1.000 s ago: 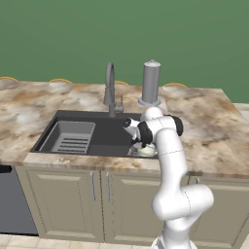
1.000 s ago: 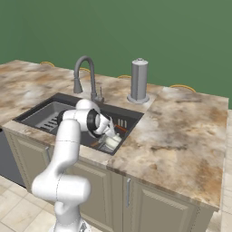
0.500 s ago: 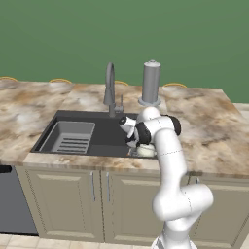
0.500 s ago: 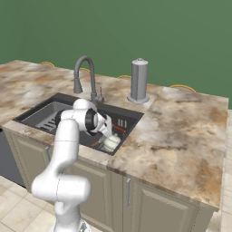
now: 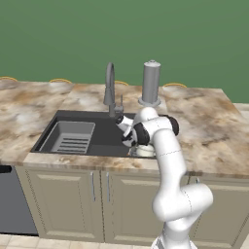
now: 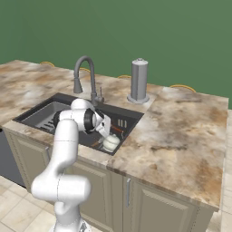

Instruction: Open the cabinet, pick the kettle from the cabinet, and place it in the sink.

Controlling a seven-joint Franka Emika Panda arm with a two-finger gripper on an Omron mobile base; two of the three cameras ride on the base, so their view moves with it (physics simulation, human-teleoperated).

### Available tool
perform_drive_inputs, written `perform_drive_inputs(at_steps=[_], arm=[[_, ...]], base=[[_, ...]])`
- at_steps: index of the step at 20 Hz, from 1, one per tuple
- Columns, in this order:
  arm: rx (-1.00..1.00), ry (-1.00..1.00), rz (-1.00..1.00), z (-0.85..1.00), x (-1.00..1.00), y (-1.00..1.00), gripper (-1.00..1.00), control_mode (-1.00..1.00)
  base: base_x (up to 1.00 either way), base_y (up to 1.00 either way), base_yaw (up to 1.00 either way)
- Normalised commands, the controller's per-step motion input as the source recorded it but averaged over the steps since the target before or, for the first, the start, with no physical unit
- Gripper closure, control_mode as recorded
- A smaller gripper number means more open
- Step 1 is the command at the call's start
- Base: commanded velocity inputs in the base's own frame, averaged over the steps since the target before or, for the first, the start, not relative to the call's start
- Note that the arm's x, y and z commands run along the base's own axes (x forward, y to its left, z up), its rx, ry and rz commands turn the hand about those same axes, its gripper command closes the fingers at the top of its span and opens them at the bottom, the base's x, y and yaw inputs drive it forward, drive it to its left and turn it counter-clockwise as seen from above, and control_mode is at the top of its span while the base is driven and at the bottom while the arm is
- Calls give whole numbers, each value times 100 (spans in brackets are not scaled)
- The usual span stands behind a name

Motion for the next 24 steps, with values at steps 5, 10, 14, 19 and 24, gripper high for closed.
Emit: perform_drive_inputs(at_steps=[5, 10, 14, 19, 24], arm=[[0, -6, -15, -39, -33, 21, -100, -100], [0, -8, -16, -37, -37, 23, -100, -100], [0, -10, -13, -28, -34, 20, -100, -100], [0, -14, -11, -21, -30, 19, -100, -100], [0, -13, -7, -14, -27, 19, -100, -100]], base=[[0, 0, 0], [0, 0, 0], [0, 0, 0], [0, 0, 0], [0, 0, 0]])
